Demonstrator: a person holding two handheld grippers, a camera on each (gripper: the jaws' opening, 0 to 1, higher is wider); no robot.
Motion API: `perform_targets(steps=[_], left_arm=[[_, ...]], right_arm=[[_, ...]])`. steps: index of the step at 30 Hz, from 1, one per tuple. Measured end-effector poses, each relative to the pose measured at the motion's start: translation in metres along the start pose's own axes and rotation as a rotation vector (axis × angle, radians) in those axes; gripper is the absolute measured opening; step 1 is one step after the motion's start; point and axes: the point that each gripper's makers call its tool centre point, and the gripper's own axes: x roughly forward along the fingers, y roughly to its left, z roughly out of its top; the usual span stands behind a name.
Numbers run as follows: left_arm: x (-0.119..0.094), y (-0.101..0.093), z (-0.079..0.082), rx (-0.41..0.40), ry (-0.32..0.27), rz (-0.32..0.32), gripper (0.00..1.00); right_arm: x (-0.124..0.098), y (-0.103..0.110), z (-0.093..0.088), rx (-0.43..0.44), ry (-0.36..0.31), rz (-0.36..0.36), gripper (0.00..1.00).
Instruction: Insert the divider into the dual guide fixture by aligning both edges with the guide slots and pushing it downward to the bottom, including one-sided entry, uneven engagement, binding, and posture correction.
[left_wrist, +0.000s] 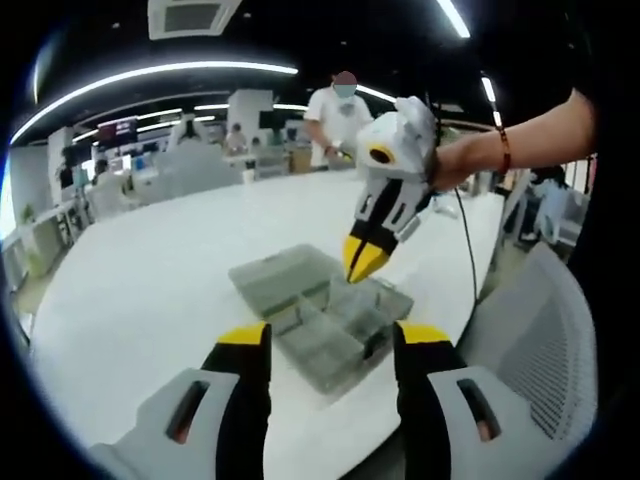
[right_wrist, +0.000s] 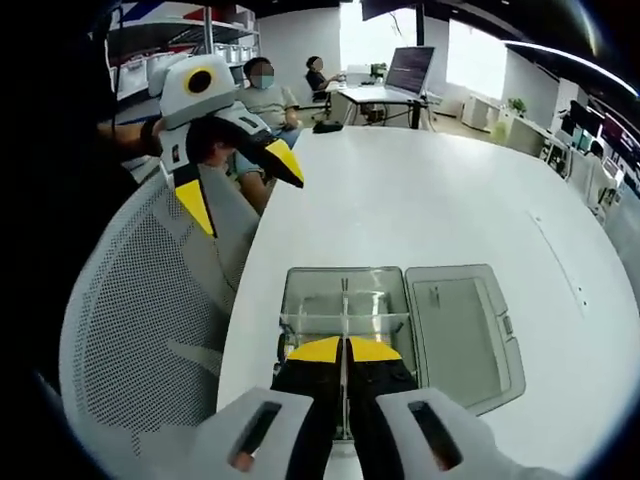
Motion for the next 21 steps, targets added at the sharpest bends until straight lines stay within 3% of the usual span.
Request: perform_targets(steps=[21], left_arm=[[-0.0003,-0.0018,-0.0036,-0.003,0.005,0.001,0.48]], right_arm=[[-0.0027,0.0023,0.0021,0.027,-0.007,-0.008,0.00]])
